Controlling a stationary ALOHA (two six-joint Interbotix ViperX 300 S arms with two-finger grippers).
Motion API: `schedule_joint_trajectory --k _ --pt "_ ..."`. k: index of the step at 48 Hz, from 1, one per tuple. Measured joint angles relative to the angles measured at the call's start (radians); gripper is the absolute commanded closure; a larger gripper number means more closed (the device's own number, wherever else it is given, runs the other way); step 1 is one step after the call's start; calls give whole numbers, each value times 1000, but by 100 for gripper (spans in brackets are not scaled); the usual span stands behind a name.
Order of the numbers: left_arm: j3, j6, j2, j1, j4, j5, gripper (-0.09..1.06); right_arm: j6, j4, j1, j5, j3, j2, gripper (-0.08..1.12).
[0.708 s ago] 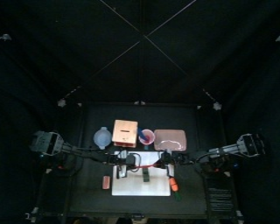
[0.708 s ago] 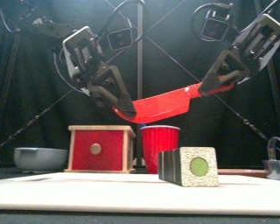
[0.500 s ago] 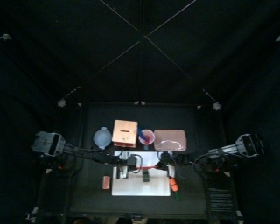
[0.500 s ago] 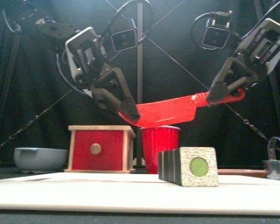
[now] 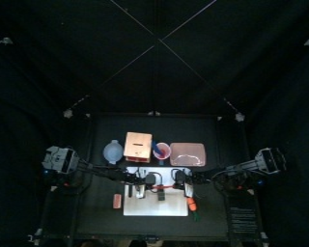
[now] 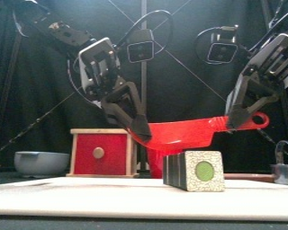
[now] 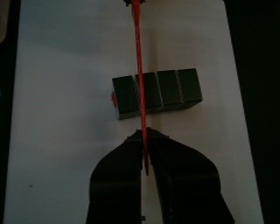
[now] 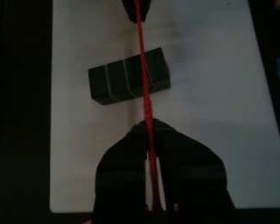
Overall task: Place sushi on board then cut the sushi with the knife then place the pieces on the plate
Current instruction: Cut the sushi into 4 pieces
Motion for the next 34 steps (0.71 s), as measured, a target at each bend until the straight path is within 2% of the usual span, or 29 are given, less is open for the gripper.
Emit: schedule_joint_trajectory --k 34 --pt "-11 -2 25 0 -6 3 51 -5 -5 -35 3 0 2 74"
